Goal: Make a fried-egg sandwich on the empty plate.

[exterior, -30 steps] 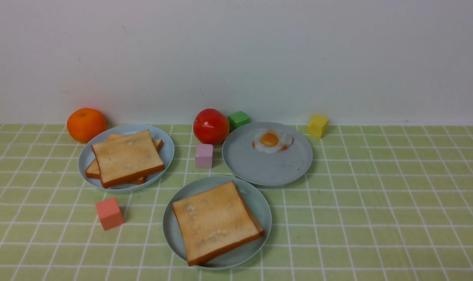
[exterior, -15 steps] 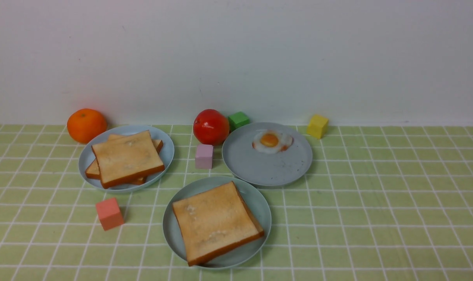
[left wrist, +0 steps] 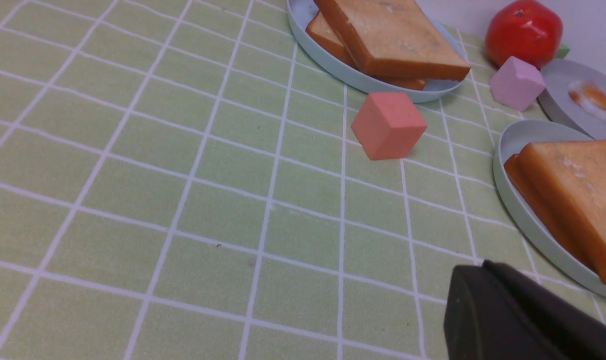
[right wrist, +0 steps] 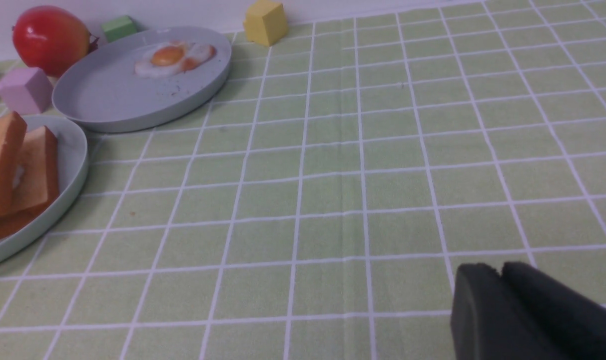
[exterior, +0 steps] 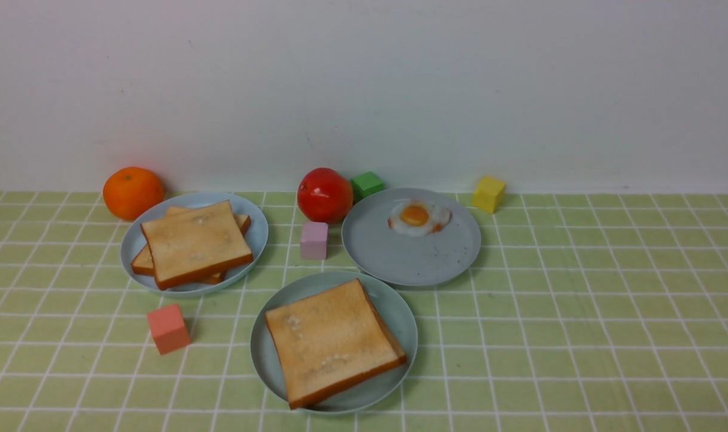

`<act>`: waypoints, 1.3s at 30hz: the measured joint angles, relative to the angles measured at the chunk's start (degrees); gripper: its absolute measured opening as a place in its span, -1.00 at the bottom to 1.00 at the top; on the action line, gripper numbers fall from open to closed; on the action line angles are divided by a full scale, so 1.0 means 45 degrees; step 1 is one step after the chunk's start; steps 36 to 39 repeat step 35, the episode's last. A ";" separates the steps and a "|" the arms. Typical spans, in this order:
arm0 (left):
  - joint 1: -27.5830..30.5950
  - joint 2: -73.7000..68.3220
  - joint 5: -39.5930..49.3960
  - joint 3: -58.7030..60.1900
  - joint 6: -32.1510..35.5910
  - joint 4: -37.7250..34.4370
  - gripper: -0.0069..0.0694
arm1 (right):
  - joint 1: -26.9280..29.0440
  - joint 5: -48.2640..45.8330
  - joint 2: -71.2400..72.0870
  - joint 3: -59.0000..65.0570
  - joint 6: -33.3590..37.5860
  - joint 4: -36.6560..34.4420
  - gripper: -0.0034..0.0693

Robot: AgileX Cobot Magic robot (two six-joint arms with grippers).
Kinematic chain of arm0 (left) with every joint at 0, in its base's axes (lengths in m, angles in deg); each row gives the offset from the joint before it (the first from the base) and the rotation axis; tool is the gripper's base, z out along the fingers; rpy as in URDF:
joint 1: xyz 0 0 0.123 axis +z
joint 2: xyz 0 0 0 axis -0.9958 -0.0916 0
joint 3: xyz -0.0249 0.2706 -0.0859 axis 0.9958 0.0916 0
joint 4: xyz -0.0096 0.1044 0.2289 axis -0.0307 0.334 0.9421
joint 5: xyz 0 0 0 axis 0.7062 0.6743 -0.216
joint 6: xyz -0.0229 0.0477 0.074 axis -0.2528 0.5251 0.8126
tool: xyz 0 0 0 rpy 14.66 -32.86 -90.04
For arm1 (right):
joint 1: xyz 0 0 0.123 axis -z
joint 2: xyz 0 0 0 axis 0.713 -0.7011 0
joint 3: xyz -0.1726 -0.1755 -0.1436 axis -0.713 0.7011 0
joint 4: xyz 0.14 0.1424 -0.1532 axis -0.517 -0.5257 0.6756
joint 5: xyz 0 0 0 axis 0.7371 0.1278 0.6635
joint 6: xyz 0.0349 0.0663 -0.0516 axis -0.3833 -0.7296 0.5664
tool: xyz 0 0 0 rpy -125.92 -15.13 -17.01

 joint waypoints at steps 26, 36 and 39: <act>0.0000 0.0000 -0.0012 0.0000 -0.0029 0.0000 -0.81 | 0.0000 0.0000 0.0000 0.0000 0.0000 -0.0033 -0.61; 0.0000 0.0000 -0.0012 0.0000 -0.0029 0.0000 -0.79 | 0.0000 0.0000 0.0000 0.0000 0.0000 -0.0033 -0.58; 0.0000 0.0000 -0.0012 0.0000 -0.0029 0.0000 -0.79 | 0.0000 0.0000 0.0000 0.0000 0.0000 -0.0033 -0.58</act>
